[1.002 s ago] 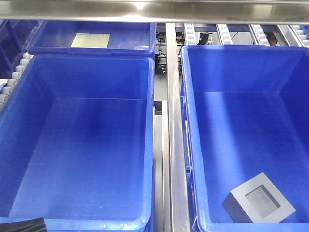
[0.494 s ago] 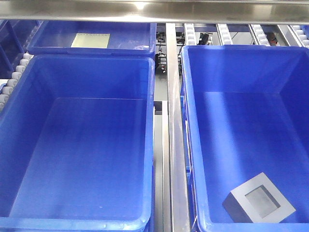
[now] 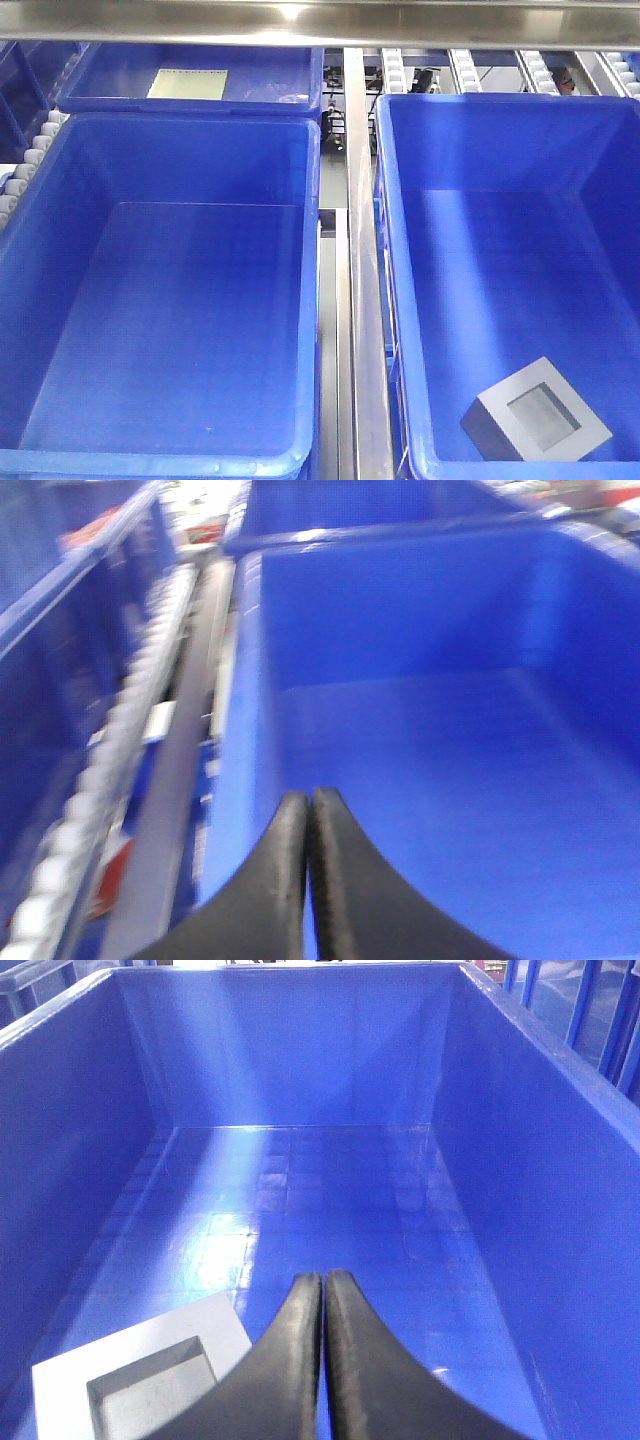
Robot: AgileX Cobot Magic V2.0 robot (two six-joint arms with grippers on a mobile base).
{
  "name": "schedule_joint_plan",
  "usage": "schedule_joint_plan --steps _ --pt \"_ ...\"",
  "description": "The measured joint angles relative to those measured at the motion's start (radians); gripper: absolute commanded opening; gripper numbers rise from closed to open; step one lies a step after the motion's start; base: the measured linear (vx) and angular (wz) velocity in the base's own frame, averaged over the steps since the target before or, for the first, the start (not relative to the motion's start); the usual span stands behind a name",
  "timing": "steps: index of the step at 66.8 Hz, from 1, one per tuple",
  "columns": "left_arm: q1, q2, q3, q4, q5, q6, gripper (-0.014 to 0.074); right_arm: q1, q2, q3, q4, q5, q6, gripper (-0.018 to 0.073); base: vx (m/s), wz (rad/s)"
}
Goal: Sort gray base to blue bin
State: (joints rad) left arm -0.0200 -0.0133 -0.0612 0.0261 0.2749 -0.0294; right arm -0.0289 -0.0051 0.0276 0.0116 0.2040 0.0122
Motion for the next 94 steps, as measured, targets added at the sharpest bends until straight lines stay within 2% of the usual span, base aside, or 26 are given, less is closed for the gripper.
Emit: schedule_joint_plan --steps 7,18,94 --pt "0.027 0.0 0.051 0.0 -0.064 0.0 -0.0006 0.0 0.0 0.0 0.0 0.0 0.0 -0.0005 0.0 0.0" --pt "0.031 0.0 0.087 0.0 -0.128 0.0 -0.0006 0.0 0.0 0.0 0.0 0.0 0.0 -0.0005 0.0 0.0" --pt "0.031 0.0 0.087 -0.002 -0.131 0.0 -0.0006 0.0 0.0 0.0 0.0 0.0 0.0 -0.0005 0.0 0.0"
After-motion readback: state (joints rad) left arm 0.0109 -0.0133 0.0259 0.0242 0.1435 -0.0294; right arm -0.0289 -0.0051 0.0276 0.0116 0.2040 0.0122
